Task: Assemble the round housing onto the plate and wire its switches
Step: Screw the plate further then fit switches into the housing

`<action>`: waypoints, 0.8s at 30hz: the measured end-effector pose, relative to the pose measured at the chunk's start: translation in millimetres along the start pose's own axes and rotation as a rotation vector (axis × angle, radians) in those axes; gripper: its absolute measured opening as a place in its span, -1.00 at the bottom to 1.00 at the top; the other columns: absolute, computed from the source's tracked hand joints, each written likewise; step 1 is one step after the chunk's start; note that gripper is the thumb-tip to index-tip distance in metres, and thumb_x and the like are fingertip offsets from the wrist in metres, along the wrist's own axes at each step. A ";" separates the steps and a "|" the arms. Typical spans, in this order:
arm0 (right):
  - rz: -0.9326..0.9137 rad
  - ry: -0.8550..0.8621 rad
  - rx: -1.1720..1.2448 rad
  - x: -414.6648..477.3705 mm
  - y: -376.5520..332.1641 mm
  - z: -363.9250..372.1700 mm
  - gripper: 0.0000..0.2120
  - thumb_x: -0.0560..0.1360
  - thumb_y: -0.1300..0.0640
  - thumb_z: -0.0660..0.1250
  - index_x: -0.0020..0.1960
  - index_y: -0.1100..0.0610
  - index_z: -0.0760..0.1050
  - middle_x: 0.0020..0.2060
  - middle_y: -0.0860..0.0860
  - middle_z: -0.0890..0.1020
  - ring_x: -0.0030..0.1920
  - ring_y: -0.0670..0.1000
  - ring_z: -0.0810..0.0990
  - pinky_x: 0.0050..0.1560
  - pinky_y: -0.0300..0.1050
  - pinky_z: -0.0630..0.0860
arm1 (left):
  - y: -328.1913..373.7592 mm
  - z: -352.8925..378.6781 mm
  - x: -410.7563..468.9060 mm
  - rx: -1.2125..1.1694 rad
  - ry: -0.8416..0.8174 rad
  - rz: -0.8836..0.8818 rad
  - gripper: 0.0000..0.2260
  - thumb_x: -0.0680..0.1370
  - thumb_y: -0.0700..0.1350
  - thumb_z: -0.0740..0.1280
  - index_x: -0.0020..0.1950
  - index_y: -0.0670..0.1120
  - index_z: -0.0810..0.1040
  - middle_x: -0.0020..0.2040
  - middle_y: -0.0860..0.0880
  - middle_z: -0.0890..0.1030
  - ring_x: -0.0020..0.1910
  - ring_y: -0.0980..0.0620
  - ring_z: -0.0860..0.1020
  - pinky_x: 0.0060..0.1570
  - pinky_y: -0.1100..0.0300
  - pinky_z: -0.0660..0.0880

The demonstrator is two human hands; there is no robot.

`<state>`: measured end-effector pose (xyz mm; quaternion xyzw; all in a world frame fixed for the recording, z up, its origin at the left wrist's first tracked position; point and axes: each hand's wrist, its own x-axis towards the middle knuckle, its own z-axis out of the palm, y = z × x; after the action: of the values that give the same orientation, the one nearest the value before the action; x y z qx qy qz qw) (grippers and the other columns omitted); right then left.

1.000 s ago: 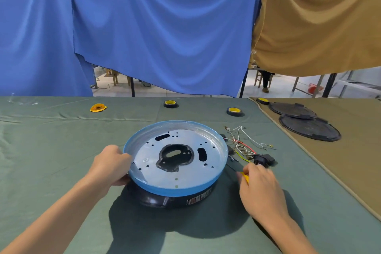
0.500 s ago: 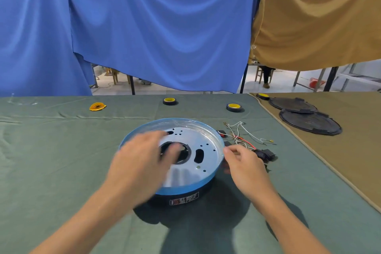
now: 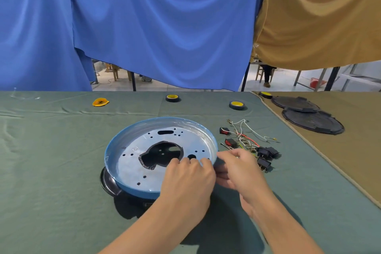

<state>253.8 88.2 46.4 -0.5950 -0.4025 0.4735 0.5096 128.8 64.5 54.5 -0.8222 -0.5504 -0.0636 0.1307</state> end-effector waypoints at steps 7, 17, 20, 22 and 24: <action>0.173 -0.175 0.292 0.0 -3.8 6.3 -0.82 0.55 0.13 0.32 0.09 0.17 0.60 -0.08 0.14 0.72 -0.09 0.07 0.66 0.04 -0.01 0.58 | -7.9 4.1 -0.8 -0.030 -0.017 0.016 -0.84 0.59 -0.07 0.27 0.01 0.01 0.27 0.06 -0.05 0.58 0.02 -0.14 0.59 -0.38 0.09 0.05; 0.337 -0.232 0.283 -1.6 -15.8 13.6 -0.58 0.27 0.00 0.57 0.03 0.16 0.56 -0.20 0.12 0.69 -0.21 0.11 0.63 -0.06 -0.06 0.57 | -19.6 2.5 -6.3 -0.047 0.126 -0.048 -0.87 0.60 -0.01 0.22 0.01 0.06 0.25 0.02 0.02 0.63 0.01 -0.13 0.61 -0.33 0.07 0.08; 0.407 -0.331 0.392 -5.2 -19.0 21.8 -0.63 0.28 0.04 0.56 -0.04 0.25 0.60 -0.33 0.10 0.66 -0.35 0.07 0.62 -0.01 -0.02 0.56 | -26.3 -0.5 -7.2 -0.041 0.244 -0.094 -0.81 0.55 0.07 0.30 0.11 0.05 0.43 -0.07 0.06 0.65 -0.11 -0.08 0.64 -0.37 0.11 0.08; 0.338 -0.360 0.504 -8.9 -20.2 31.7 -0.73 0.32 0.16 0.51 -0.03 0.26 0.61 -0.32 0.11 0.63 -0.39 0.03 0.57 -0.19 -0.09 0.49 | -30.5 -2.0 -8.9 -0.058 0.314 -0.104 -0.74 0.38 0.06 0.49 -0.01 0.01 0.57 -0.29 0.09 0.63 -0.36 0.00 0.62 -0.45 0.21 0.10; 0.231 -0.349 0.545 -10.4 -22.5 39.8 -0.77 0.34 0.24 0.46 -0.03 0.27 0.59 -0.25 0.15 0.61 -0.33 0.05 0.57 -0.27 -0.09 0.45 | -31.4 -2.1 -10.2 -0.176 0.418 -0.061 -0.68 0.20 -0.04 0.62 -0.14 -0.05 0.62 -0.38 0.11 0.60 -0.49 0.03 0.57 -0.56 0.26 0.21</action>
<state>212.8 90.7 68.9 -0.3887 -0.2722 0.7128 0.5164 96.1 66.1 58.5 -0.7823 -0.5284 -0.2841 0.1676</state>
